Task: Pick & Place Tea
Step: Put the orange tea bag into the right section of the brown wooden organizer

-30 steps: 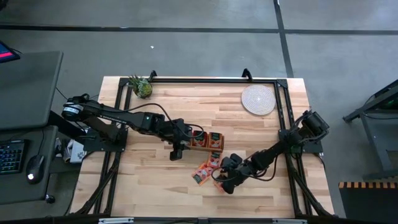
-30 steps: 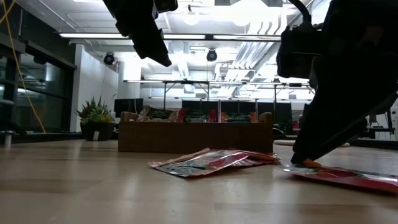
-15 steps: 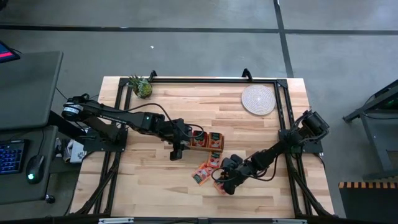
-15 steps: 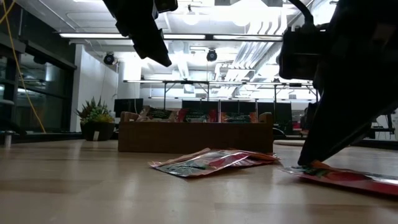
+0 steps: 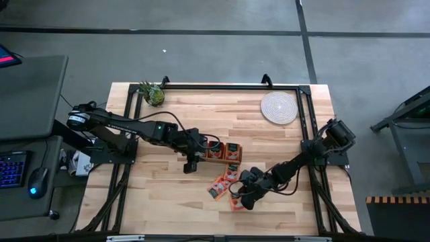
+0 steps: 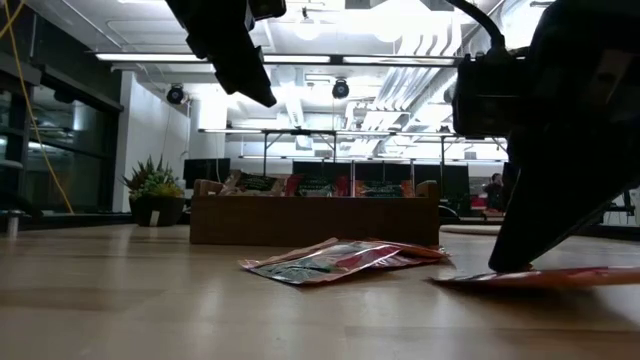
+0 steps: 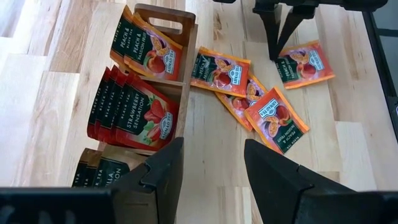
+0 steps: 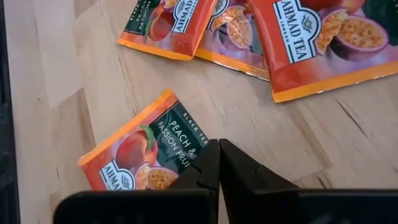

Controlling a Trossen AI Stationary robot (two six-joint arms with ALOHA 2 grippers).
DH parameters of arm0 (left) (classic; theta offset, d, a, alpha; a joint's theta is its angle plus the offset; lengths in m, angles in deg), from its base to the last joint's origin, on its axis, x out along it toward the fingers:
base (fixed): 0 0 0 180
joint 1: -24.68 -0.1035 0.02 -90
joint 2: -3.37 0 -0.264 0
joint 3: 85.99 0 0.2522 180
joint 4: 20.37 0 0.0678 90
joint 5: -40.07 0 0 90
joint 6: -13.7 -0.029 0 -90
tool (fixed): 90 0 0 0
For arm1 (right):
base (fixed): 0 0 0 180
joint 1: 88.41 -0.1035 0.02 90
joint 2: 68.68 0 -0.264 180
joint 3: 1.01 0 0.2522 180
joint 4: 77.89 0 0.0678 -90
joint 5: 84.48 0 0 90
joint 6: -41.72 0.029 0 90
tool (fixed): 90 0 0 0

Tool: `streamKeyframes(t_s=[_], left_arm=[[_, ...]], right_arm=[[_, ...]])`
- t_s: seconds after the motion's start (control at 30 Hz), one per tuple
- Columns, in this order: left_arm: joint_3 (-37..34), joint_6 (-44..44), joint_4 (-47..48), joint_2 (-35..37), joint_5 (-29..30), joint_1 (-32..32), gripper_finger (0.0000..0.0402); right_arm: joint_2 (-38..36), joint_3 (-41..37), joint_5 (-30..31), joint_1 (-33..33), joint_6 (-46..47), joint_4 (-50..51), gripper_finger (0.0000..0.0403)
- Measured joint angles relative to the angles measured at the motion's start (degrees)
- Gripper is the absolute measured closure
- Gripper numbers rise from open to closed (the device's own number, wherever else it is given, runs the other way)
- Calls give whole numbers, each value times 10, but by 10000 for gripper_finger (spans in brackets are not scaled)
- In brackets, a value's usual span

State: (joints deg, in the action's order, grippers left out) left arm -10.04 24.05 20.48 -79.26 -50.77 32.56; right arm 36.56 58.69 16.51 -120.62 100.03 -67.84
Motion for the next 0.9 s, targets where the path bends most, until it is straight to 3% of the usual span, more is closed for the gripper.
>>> streamKeyframes(t_s=[0.47,0.9], left_arm=[[0,0,-3,0,0,0,234],[0,0,-5,0,0,0,234]], right_arm=[[-86,-1,108,25,-5,21,402],[-218,0,211,59,-108,54,403]])
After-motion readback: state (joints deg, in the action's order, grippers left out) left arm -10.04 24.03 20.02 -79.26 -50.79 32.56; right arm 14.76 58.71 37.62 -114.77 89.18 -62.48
